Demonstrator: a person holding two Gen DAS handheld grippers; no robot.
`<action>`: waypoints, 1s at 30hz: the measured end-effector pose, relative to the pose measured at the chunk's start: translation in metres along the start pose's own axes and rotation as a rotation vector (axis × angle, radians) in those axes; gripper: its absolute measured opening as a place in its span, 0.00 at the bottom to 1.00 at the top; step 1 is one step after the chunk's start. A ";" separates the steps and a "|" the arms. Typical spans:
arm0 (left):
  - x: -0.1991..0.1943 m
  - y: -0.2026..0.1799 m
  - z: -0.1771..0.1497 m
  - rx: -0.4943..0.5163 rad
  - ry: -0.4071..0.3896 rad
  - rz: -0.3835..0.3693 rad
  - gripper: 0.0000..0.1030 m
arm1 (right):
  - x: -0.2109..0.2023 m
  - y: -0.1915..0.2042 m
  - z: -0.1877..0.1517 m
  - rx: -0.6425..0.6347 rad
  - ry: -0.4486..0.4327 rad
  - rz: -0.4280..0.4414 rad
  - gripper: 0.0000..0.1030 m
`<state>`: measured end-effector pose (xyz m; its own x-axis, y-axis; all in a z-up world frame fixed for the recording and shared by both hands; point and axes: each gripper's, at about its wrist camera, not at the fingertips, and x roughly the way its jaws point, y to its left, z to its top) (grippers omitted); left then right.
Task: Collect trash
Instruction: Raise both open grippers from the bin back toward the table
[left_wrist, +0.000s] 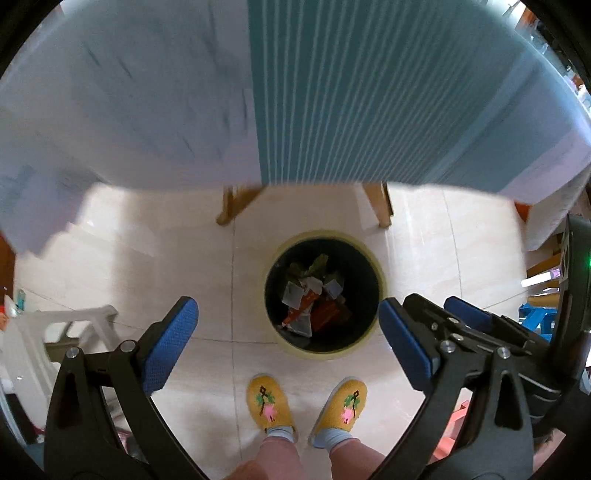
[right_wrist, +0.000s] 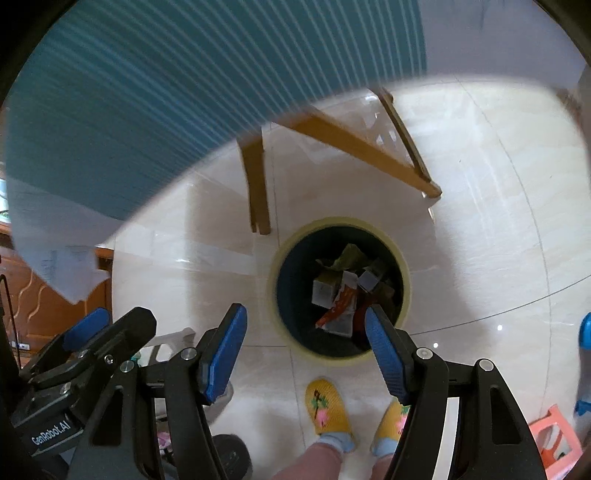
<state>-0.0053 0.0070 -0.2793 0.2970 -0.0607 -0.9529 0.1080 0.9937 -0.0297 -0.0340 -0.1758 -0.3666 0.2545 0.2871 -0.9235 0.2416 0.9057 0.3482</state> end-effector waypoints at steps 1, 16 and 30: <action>-0.013 -0.001 0.003 0.001 -0.011 0.002 0.94 | -0.014 0.006 0.001 -0.004 -0.006 0.001 0.66; -0.263 -0.017 0.057 0.036 -0.228 0.093 0.93 | -0.264 0.105 0.040 -0.165 -0.174 0.017 0.66; -0.397 -0.023 0.081 -0.024 -0.397 0.168 0.93 | -0.402 0.162 0.059 -0.312 -0.376 0.021 0.66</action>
<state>-0.0491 0.0006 0.1238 0.6514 0.0755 -0.7550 0.0058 0.9945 0.1045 -0.0419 -0.1629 0.0710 0.5908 0.2262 -0.7745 -0.0451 0.9677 0.2482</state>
